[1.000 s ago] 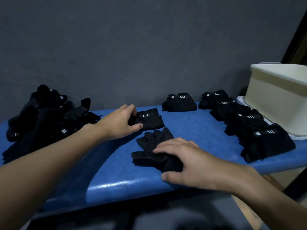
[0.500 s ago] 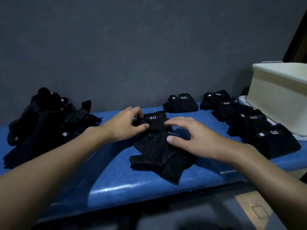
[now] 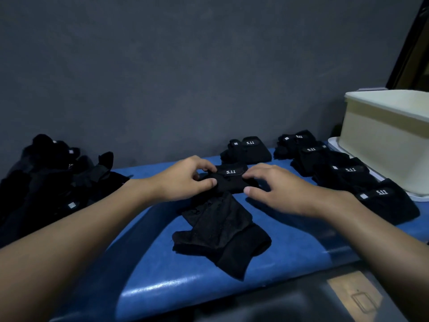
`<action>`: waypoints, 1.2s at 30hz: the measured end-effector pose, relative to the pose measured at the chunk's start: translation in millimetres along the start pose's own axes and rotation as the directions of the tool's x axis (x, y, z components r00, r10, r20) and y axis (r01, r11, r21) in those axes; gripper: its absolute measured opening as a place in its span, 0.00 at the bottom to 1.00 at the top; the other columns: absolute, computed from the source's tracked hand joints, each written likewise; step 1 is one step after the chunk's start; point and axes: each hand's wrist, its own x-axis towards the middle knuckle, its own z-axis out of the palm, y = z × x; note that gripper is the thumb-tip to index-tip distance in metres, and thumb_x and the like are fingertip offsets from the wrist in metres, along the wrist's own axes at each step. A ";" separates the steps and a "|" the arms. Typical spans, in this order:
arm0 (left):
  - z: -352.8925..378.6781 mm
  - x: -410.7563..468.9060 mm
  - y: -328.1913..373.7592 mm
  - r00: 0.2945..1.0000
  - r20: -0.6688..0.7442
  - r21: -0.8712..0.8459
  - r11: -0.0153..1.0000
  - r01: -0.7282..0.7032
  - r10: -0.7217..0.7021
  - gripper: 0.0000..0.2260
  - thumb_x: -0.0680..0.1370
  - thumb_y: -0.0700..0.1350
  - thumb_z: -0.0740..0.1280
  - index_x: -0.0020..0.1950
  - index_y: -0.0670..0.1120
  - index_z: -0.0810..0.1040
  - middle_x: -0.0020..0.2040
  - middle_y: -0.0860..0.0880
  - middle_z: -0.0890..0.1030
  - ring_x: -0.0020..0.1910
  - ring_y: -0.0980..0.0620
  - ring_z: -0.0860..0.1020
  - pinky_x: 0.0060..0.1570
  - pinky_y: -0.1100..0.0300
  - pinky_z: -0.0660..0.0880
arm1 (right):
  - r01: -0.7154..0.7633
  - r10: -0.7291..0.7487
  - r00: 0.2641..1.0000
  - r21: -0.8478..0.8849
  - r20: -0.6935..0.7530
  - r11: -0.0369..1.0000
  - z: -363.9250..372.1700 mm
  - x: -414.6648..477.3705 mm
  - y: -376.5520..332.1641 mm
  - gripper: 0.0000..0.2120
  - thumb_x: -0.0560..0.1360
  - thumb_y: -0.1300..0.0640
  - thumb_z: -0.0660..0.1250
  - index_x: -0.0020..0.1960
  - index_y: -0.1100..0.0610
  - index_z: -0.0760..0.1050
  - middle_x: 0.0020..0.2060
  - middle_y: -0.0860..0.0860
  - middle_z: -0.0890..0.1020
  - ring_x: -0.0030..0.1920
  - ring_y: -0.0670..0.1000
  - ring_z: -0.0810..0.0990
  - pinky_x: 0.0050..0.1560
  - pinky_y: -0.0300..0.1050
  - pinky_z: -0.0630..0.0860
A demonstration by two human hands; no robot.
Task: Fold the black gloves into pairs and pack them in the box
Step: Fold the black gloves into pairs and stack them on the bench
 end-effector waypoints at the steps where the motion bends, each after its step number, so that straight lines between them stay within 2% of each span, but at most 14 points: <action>1: 2.2 4.5 4.3 1.000 0.007 0.002 1.000 -0.016 0.016 0.15 0.79 0.52 0.69 0.65 0.53 0.77 0.61 0.55 0.74 0.52 0.53 0.79 0.50 0.63 0.74 | -0.012 0.012 1.000 -0.010 -0.004 1.000 -2.8 -1.1 5.6 0.20 0.76 0.41 0.64 0.66 0.46 0.73 0.61 0.40 0.74 0.62 0.48 0.73 0.65 0.56 0.70; 5: 14.6 22.5 19.3 0.998 0.023 0.031 0.998 -0.056 0.055 0.16 0.78 0.52 0.69 0.65 0.51 0.76 0.61 0.52 0.74 0.51 0.51 0.79 0.51 0.60 0.74 | -0.058 0.057 0.998 -0.039 -0.029 0.998 -10.4 -5.0 24.0 0.20 0.76 0.43 0.66 0.66 0.45 0.73 0.60 0.41 0.74 0.62 0.48 0.73 0.66 0.57 0.69; 8: 24.6 34.2 27.6 0.996 0.013 0.045 0.995 -0.093 0.093 0.15 0.78 0.51 0.69 0.64 0.50 0.77 0.60 0.51 0.74 0.45 0.58 0.76 0.48 0.64 0.68 | -0.085 0.080 0.995 -0.079 -0.062 0.993 -14.8 -5.4 31.7 0.21 0.76 0.44 0.66 0.68 0.46 0.72 0.63 0.42 0.73 0.65 0.48 0.69 0.68 0.55 0.66; 11: 32.9 42.9 34.2 0.993 -0.004 0.059 0.991 -0.118 0.119 0.15 0.79 0.51 0.69 0.64 0.49 0.77 0.57 0.53 0.73 0.40 0.64 0.72 0.43 0.68 0.66 | -0.121 0.105 0.991 -0.201 -0.088 0.972 -19.3 -5.2 34.2 0.22 0.77 0.43 0.65 0.70 0.43 0.69 0.64 0.41 0.71 0.64 0.48 0.65 0.64 0.51 0.60; 14: 39.7 49.3 36.6 0.992 -0.017 0.071 0.990 -0.124 0.125 0.15 0.78 0.52 0.69 0.63 0.50 0.76 0.59 0.51 0.73 0.40 0.63 0.71 0.47 0.64 0.66 | -0.136 0.109 0.988 -0.296 -0.105 0.945 -20.9 -4.1 37.2 0.24 0.75 0.40 0.65 0.70 0.42 0.68 0.64 0.40 0.71 0.63 0.49 0.63 0.61 0.51 0.58; 18: 43.8 53.9 36.0 0.991 -0.037 0.056 0.990 -0.128 0.130 0.16 0.77 0.53 0.70 0.63 0.50 0.76 0.58 0.50 0.74 0.39 0.63 0.71 0.47 0.63 0.66 | -0.152 0.095 0.979 -0.338 -0.181 0.929 -23.2 0.0 40.2 0.23 0.74 0.39 0.66 0.68 0.41 0.70 0.60 0.40 0.74 0.59 0.48 0.65 0.55 0.50 0.58; 21: 45.9 55.8 35.0 0.989 -0.054 0.041 0.990 -0.138 0.140 0.16 0.76 0.52 0.71 0.62 0.50 0.77 0.58 0.50 0.75 0.39 0.64 0.71 0.47 0.64 0.66 | -0.181 0.098 0.965 -0.346 -0.245 0.921 -24.3 3.7 41.0 0.22 0.75 0.39 0.66 0.67 0.41 0.70 0.58 0.41 0.76 0.59 0.49 0.65 0.57 0.52 0.59; 28: 49.9 58.1 34.1 0.989 -0.056 0.024 0.991 -0.134 0.135 0.17 0.76 0.53 0.71 0.62 0.50 0.76 0.58 0.50 0.74 0.38 0.63 0.71 0.40 0.69 0.65 | -0.213 0.122 0.967 -0.446 -0.224 0.869 -21.3 10.0 43.9 0.24 0.74 0.34 0.64 0.68 0.39 0.71 0.59 0.43 0.75 0.60 0.51 0.63 0.56 0.53 0.57; 36: 54.6 64.0 40.2 0.991 -0.036 0.065 0.990 -0.127 0.129 0.19 0.76 0.54 0.71 0.64 0.50 0.73 0.58 0.50 0.73 0.43 0.58 0.70 0.48 0.64 0.66 | -0.261 0.155 0.956 -0.490 -0.248 0.832 -21.6 12.5 45.9 0.24 0.74 0.34 0.63 0.68 0.39 0.70 0.59 0.46 0.74 0.61 0.53 0.62 0.56 0.53 0.57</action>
